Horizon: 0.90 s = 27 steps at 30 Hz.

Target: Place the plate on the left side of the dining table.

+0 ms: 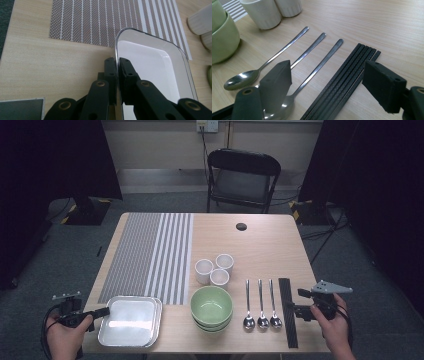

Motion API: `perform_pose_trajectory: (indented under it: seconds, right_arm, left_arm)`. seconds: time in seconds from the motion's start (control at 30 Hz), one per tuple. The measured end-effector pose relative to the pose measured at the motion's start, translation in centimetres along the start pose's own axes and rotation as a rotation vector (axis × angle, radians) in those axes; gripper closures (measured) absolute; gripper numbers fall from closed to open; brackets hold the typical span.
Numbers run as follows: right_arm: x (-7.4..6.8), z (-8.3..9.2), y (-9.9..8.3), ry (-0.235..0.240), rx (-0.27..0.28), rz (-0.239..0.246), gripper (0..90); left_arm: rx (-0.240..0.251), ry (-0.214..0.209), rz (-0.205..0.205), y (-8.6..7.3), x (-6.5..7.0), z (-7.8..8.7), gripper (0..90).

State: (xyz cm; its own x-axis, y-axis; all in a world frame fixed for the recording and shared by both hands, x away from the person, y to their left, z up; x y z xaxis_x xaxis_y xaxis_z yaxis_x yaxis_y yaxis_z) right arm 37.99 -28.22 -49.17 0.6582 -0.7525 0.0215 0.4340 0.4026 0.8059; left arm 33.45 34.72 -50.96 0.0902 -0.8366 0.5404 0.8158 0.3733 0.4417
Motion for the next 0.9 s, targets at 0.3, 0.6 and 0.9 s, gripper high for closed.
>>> perform_pose_trajectory:
  seconds: [0.3,0.6,0.9]
  right_arm:
    - [0.0,0.0,-0.1,-0.003,-0.003,-0.002,22.5]
    - [0.0,0.1,0.0,-0.003,0.0,-0.001,22.5]
    - [0.2,0.0,-0.1,0.0,0.002,-0.005,22.4]
  left_arm:
    - [-0.009,-0.01,0.005,0.1,0.3,0.5,87.2]
    - [-0.009,-0.021,0.006,0.2,0.6,1.0,89.0]
    - [-0.001,-0.024,0.015,0.5,0.8,2.2,89.2]
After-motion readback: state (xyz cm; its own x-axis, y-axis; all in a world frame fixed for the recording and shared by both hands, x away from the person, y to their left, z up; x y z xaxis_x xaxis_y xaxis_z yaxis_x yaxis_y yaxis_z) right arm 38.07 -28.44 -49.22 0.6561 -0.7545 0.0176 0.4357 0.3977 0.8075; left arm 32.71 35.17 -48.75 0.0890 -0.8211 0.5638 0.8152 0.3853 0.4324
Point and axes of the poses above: each handheld gripper's, and its own axes: z roughly backward along the jaws, y roughly out of its top, x roughly to its right, the point moved 7 cm from there along -z, roughly forward along the jaws, and after that the axes turned 10 degrees about z, right-handed, at the moved point
